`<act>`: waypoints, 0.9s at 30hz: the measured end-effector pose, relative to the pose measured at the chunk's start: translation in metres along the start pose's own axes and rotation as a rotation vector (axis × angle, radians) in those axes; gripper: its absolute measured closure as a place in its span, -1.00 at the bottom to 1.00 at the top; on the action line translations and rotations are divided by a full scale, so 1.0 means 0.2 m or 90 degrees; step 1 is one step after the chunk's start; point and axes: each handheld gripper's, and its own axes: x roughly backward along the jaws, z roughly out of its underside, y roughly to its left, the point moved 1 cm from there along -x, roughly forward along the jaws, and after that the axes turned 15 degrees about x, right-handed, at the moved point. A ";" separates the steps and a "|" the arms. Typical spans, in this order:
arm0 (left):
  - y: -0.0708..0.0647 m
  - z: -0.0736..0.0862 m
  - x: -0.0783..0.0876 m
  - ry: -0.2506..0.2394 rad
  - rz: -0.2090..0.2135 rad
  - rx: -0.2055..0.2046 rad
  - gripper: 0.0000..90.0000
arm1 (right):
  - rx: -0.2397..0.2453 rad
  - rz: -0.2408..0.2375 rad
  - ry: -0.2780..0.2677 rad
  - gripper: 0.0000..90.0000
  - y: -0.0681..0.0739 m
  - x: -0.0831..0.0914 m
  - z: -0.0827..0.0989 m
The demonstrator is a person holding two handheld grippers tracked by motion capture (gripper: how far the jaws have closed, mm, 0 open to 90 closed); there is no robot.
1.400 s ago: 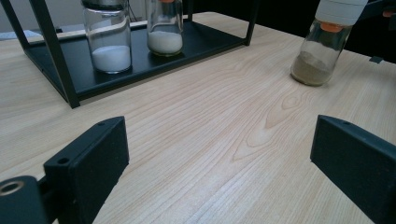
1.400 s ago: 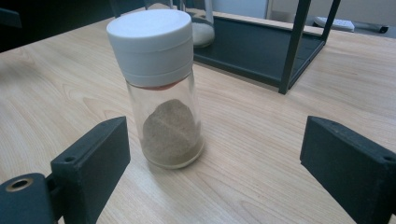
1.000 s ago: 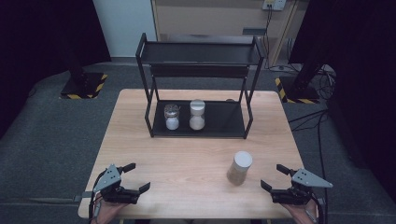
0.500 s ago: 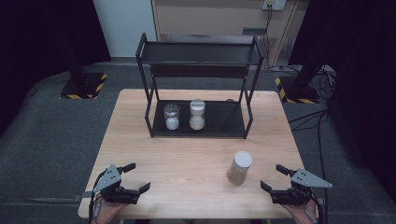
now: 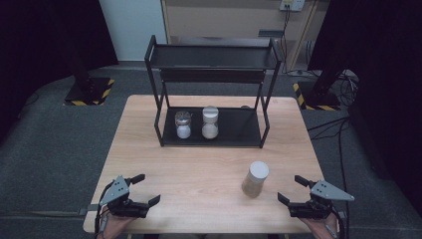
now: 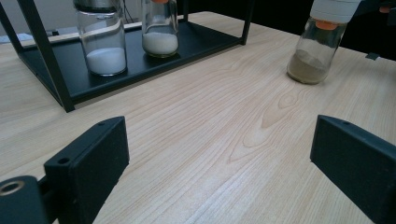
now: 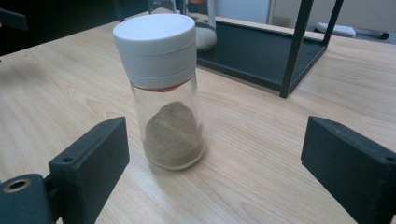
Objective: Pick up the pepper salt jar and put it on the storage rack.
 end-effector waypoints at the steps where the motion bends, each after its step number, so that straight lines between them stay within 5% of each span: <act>1: 0.00 0.00 0.00 0.000 0.000 0.000 -0.93 | -0.001 0.002 -0.001 -0.83 0.00 0.00 0.00; 27: 0.00 0.00 0.00 0.000 0.002 0.000 -0.93 | -0.012 0.000 -0.027 -0.83 -0.03 0.07 -0.13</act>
